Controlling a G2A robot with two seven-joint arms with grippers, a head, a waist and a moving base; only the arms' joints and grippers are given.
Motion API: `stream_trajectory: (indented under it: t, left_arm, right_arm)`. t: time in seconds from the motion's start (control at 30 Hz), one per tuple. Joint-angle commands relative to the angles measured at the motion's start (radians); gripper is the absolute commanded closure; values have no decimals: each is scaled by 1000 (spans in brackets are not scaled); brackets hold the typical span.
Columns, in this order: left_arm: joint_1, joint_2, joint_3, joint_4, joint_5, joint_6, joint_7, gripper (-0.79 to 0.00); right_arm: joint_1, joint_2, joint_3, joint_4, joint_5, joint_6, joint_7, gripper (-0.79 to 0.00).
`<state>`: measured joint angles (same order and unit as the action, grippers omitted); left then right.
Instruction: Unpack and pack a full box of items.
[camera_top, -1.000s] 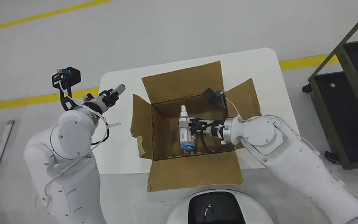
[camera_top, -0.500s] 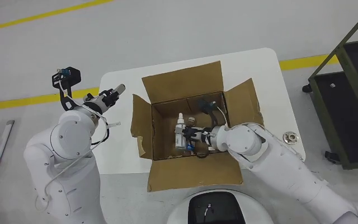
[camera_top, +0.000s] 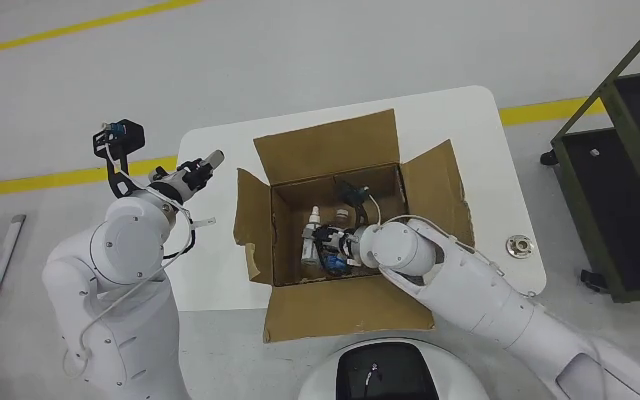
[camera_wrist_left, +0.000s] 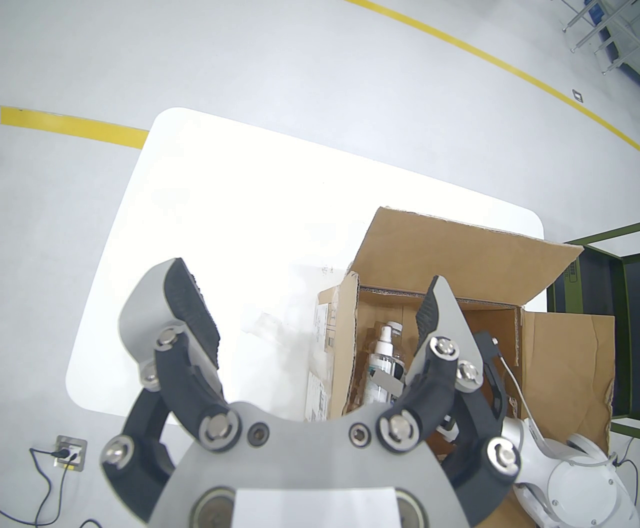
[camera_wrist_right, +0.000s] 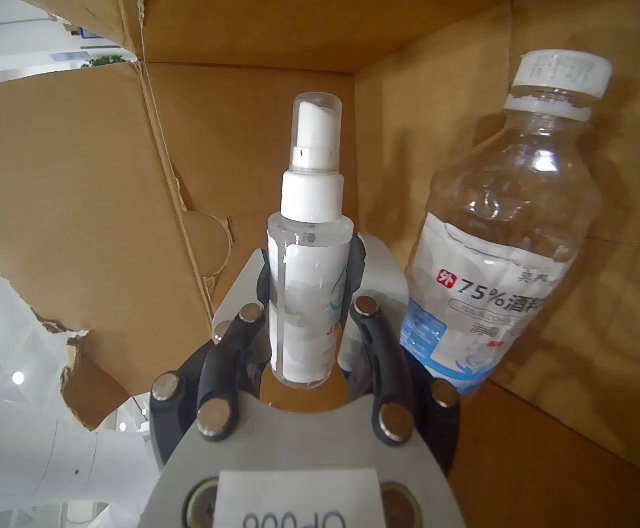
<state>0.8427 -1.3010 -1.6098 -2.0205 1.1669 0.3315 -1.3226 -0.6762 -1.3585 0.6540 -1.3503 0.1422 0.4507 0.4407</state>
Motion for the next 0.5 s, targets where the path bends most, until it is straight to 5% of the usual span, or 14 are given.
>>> stream_trajectory:
  t: [0.0, 0.3, 0.37, 0.47]
  left_arm:
    - [0, 0, 0, 0, 0, 0, 0, -785]
    - [0, 0, 0, 0, 0, 0, 0, -785]
    - [0, 0, 0, 0, 0, 0, 0, -785]
    - [0, 0, 0, 0, 0, 0, 0, -785]
  right_arm:
    - [6, -6, -2, 10, -2, 0, 1, -409]
    - [11, -20, 8, 16, -20, 2, 26, -400]
    - [10, -19, 22, -4, -23, -2, 34, -449]
    - [-6, -5, 63, -63, -54, 7, 40, -388]
